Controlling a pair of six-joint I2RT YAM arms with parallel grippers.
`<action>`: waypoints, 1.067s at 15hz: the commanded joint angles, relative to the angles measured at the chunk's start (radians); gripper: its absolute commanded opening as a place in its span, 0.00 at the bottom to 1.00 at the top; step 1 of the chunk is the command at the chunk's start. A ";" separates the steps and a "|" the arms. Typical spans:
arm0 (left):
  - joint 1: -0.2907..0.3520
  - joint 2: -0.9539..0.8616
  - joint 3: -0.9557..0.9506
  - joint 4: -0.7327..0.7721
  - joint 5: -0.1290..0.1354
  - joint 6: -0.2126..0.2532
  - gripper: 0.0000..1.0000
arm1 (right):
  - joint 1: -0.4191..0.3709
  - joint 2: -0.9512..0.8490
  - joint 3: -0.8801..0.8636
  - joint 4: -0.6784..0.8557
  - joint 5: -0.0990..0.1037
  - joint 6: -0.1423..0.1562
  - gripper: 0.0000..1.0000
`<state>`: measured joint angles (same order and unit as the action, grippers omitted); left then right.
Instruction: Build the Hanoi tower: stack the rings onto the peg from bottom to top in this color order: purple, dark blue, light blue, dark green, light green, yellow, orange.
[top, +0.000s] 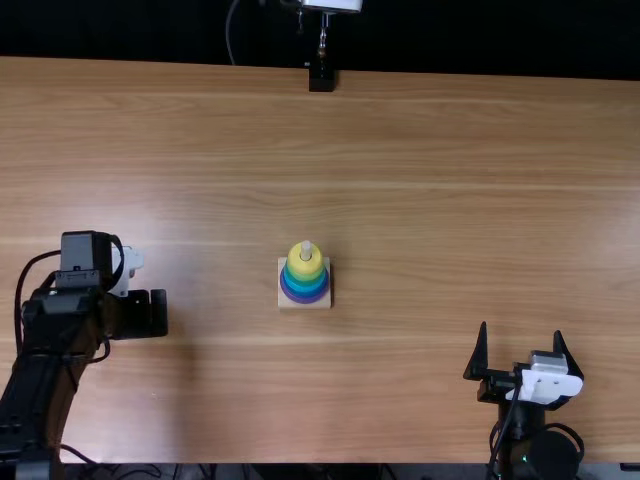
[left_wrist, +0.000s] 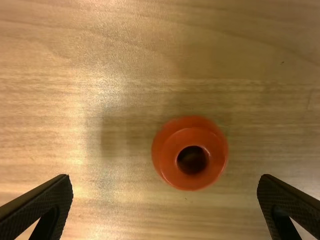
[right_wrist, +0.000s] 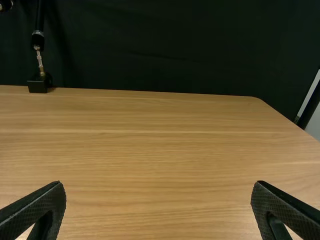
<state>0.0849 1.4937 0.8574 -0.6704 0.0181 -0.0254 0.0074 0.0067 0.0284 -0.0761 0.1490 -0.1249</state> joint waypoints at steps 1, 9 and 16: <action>-0.007 0.013 0.040 -0.001 0.002 0.011 1.00 | -0.009 -0.007 -0.010 -0.015 0.004 0.011 1.00; -0.030 0.083 0.040 0.006 -0.009 0.014 1.00 | -0.009 -0.007 -0.010 -0.015 0.004 0.011 1.00; -0.054 0.106 0.038 0.010 -0.014 0.064 1.00 | -0.009 -0.007 -0.010 -0.015 0.004 0.011 1.00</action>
<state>0.0383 1.5810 0.8627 -0.6598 0.0048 0.0044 0.0074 0.0067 0.0284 -0.0757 0.1493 -0.1246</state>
